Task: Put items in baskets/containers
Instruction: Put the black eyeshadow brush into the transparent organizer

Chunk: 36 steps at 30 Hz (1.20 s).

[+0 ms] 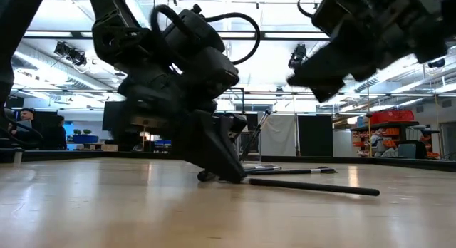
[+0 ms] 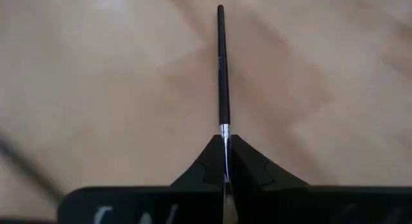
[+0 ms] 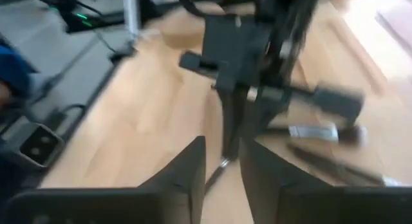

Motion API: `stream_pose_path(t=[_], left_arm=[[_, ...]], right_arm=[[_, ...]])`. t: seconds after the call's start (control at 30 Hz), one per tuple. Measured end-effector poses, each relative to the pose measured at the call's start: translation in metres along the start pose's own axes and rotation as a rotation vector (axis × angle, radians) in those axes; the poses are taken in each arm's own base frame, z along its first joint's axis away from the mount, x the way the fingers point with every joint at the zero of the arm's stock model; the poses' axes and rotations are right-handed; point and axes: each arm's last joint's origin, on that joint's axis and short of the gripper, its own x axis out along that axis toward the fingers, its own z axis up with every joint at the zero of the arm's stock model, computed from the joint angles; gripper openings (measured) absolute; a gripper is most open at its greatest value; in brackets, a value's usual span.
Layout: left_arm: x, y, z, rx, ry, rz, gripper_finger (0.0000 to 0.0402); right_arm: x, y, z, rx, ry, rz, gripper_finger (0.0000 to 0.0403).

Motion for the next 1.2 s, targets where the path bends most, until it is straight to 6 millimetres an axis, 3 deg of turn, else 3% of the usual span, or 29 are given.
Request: stream_pose_path(t=[0.17, 0.3, 0.53, 0.83, 1.2], left_arm=[[-0.001, 0.014, 0.005, -0.016, 0.009, 0.108, 0.0009], [-0.001, 0.022, 0.009, -0.025, 0.000, 0.134, 0.0012], [-0.004, 0.029, 0.007, -0.045, 0.015, 0.134, 0.0003], [-0.004, 0.030, 0.007, -0.045, 0.014, 0.131, 0.0003], [-0.005, 0.033, 0.009, -0.087, -0.009, 0.184, 0.0009]], right_arm=[[0.007, 0.005, -0.020, 0.081, 0.080, -0.122, 0.0141], [0.017, -0.001, -0.038, 0.048, 0.136, -0.224, 0.0172], [0.035, -0.013, -0.065, 0.069, 0.193, -0.286, 0.0179], [0.041, -0.016, -0.073, 0.053, 0.182, -0.311, 0.0141], [0.040, -0.017, -0.084, 0.017, 0.274, -0.351, 0.0020]])
